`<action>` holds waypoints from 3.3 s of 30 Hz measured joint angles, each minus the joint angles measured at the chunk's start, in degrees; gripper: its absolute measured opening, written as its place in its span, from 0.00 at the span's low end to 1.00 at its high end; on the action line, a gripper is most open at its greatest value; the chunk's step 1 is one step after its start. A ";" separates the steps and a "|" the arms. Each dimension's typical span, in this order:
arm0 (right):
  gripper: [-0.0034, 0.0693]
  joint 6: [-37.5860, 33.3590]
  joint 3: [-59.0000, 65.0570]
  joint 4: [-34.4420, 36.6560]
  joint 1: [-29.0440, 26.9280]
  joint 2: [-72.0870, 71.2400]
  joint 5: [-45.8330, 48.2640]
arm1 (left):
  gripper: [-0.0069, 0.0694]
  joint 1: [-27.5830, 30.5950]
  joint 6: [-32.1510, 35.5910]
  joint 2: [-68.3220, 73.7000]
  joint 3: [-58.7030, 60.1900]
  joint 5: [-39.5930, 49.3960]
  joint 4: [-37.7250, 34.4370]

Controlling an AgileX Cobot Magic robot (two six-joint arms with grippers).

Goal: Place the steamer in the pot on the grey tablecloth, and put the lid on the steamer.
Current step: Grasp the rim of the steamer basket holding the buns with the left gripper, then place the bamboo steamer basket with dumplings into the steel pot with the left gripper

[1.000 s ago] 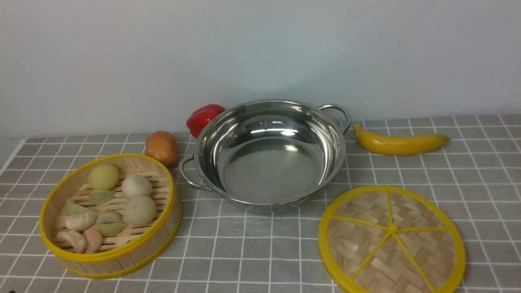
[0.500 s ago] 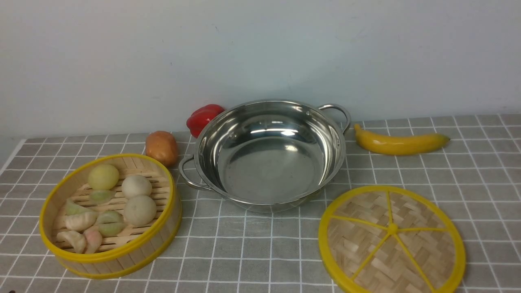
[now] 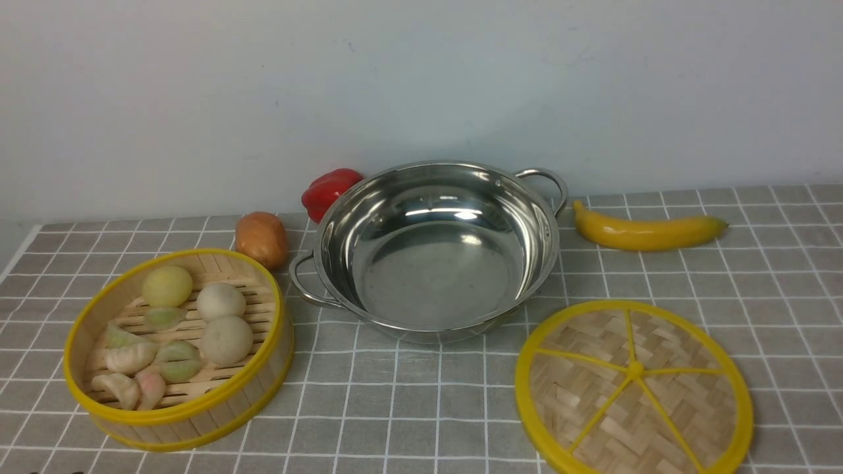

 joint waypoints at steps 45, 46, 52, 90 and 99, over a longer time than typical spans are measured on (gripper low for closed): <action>0.38 -2.15 -39.66 9.24 5.79 44.08 40.87 | 0.41 12.31 1.97 41.89 -35.73 14.04 0.82; 0.38 -3.44 -39.71 10.16 5.79 45.31 40.65 | 0.41 14.00 0.35 44.30 -37.09 16.03 1.68; 0.38 -11.16 -39.83 15.81 5.79 50.80 39.56 | 0.41 22.23 -1.38 65.81 -49.74 25.64 1.02; 0.38 -16.51 -39.95 24.42 5.79 51.83 43.13 | 0.13 23.84 8.26 112.25 -77.27 31.83 3.07; 0.38 -17.33 -39.95 24.48 5.79 51.83 45.05 | 0.13 21.21 11.76 109.05 -100.52 49.34 -2.17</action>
